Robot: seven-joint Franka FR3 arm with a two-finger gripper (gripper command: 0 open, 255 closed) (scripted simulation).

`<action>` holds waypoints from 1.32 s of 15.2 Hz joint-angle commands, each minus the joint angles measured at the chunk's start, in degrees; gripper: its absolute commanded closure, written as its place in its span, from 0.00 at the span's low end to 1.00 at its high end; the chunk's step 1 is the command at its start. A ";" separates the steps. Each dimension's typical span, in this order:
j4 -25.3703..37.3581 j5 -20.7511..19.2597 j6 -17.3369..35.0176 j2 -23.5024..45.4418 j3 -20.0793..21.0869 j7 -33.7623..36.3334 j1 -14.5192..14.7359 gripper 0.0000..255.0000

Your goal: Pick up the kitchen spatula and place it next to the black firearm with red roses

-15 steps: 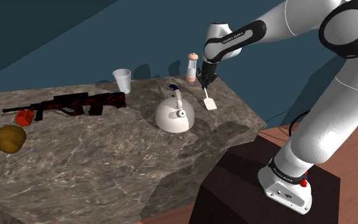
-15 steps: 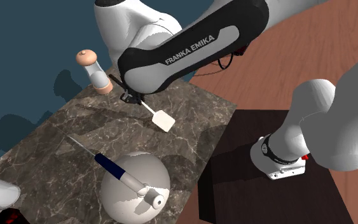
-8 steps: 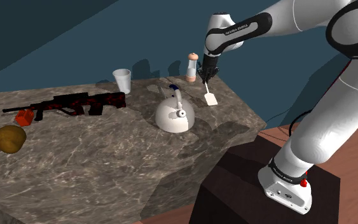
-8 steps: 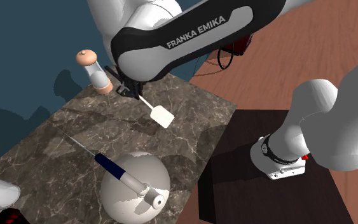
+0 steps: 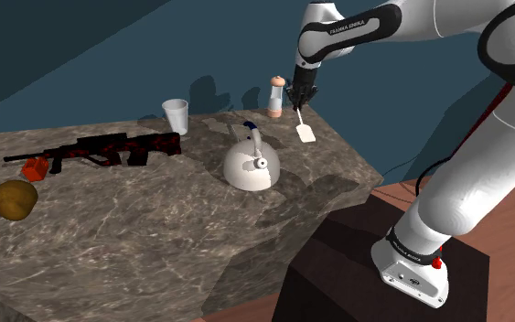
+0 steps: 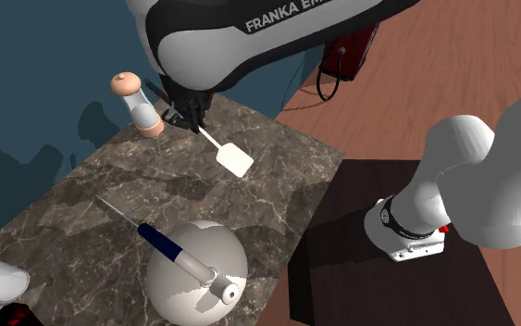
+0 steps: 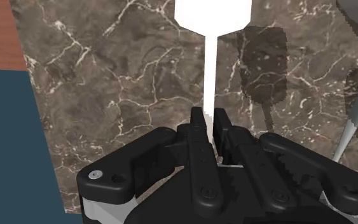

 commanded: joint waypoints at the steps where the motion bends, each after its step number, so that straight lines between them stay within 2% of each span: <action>1: 1.22 -0.04 -1.66 -0.41 0.06 0.07 0.04 1.00; 11: 11.50 0.12 -4.15 7.70 5.57 10.86 5.44 1.00; 20: 27.91 -0.90 -8.84 19.78 9.47 20.48 11.06 1.00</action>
